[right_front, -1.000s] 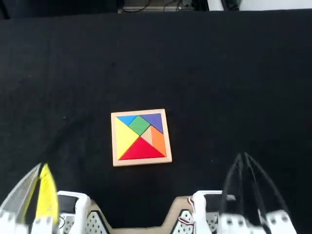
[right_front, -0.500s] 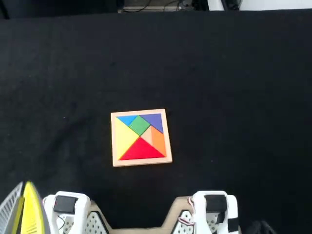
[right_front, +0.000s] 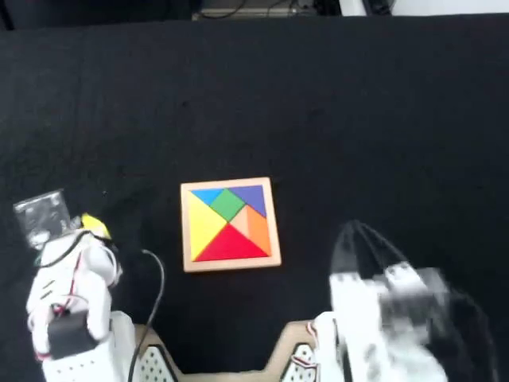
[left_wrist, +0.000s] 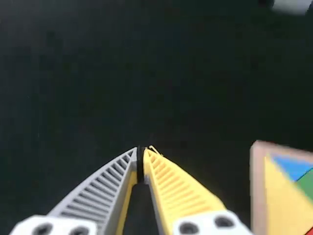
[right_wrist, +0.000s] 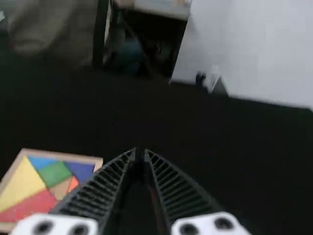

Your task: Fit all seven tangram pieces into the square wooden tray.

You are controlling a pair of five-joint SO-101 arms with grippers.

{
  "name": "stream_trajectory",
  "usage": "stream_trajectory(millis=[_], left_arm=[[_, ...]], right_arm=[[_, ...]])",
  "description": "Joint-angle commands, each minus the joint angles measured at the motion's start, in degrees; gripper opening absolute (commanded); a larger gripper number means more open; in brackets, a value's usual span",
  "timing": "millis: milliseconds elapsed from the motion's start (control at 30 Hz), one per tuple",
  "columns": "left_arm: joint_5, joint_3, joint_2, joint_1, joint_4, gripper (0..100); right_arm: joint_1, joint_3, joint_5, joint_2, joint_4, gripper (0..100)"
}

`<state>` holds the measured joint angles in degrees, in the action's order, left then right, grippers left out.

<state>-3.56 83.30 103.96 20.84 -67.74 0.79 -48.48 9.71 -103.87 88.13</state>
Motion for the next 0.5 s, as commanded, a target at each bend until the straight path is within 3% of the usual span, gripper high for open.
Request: stream_trajectory(millis=[0,167,267,467], left_arm=[[-0.09,5.58,0.53,-0.13,1.32,3],[-0.26,13.85,0.18,-4.35,-0.26,3],[-0.09,13.76,0.53,-6.37,-5.89,3],[-0.09,13.58,0.44,-7.78,-5.36,3]], right_arm=[[0.53,-20.44,-0.62,-3.91,-3.69,1.2],[0.26,-40.4,-0.62,-3.91,-17.85,1.2],[0.18,-45.85,-0.62,-3.91,-19.69,1.2],[0.18,-46.02,-0.62,-3.91,-19.43,1.2]])
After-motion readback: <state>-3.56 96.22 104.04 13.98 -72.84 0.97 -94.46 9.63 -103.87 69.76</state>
